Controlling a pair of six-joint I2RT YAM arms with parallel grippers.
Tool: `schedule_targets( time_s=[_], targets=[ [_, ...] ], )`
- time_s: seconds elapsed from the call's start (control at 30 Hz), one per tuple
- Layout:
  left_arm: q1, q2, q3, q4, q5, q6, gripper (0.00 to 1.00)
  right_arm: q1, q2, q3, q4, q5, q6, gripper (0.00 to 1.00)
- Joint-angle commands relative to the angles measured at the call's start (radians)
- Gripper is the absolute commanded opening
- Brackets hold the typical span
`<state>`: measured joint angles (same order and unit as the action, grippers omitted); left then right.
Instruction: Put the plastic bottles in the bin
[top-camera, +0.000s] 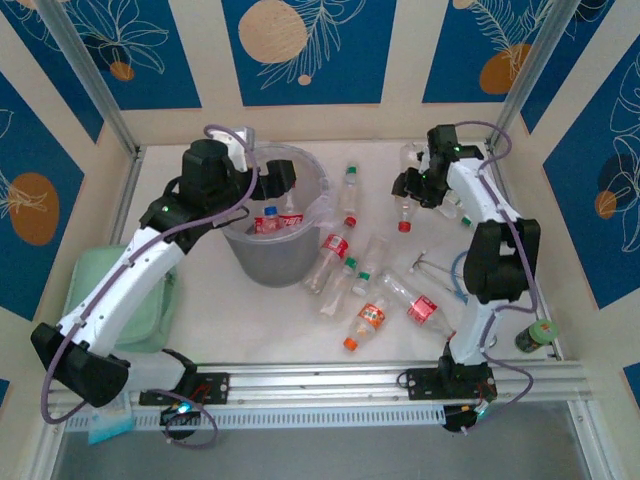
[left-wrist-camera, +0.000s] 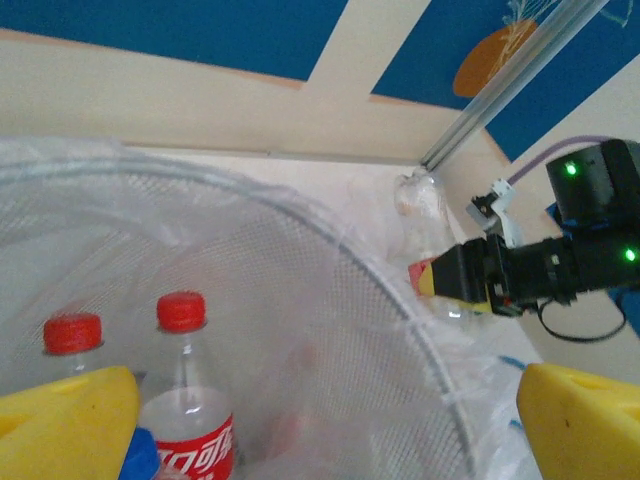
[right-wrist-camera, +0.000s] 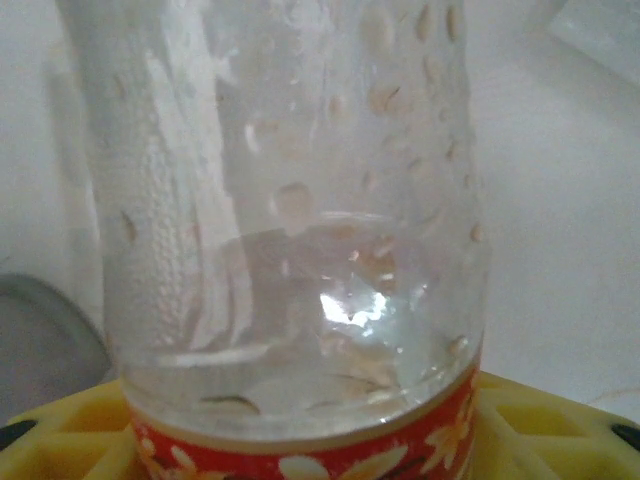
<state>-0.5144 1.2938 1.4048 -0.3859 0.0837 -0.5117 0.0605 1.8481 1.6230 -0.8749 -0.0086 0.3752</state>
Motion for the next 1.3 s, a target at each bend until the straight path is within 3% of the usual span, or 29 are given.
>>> schedule_targets(
  time_s=[0.0, 0.23, 0.37, 0.53, 1.07, 1.13, 1.27],
  targets=[
    [0.008, 0.017, 0.083, 0.056, 0.068, -0.090, 0.97, 0.019, -0.121, -0.049, 0.030, -0.119, 0.021, 0.53],
    [0.011, 0.155, 0.241, 0.166, 0.228, -0.245, 0.96, 0.096, -0.278, -0.074, 0.025, -0.263, -0.059, 0.51],
    [0.010, 0.237, 0.310, 0.255, 0.298, -0.348, 0.95, 0.181, -0.365, -0.086, 0.023, -0.257, -0.117, 0.51],
    [-0.021, 0.315, 0.406, 0.199, 0.258, -0.316, 0.95, 0.249, -0.435, -0.102, 0.043, -0.288, -0.139, 0.43],
    [-0.101, 0.417, 0.468, 0.169, 0.293, -0.287, 0.96, 0.363, -0.466, -0.051, 0.054, -0.340, -0.171, 0.42],
    [-0.107, 0.412, 0.459, 0.169, 0.291, -0.283, 0.93, 0.369, -0.470, -0.054, 0.070, -0.341, -0.173, 0.42],
    [-0.108, 0.406, 0.453, 0.170, 0.273, -0.281, 0.76, 0.387, -0.476, -0.064, 0.120, -0.326, -0.209, 0.42]
  ],
)
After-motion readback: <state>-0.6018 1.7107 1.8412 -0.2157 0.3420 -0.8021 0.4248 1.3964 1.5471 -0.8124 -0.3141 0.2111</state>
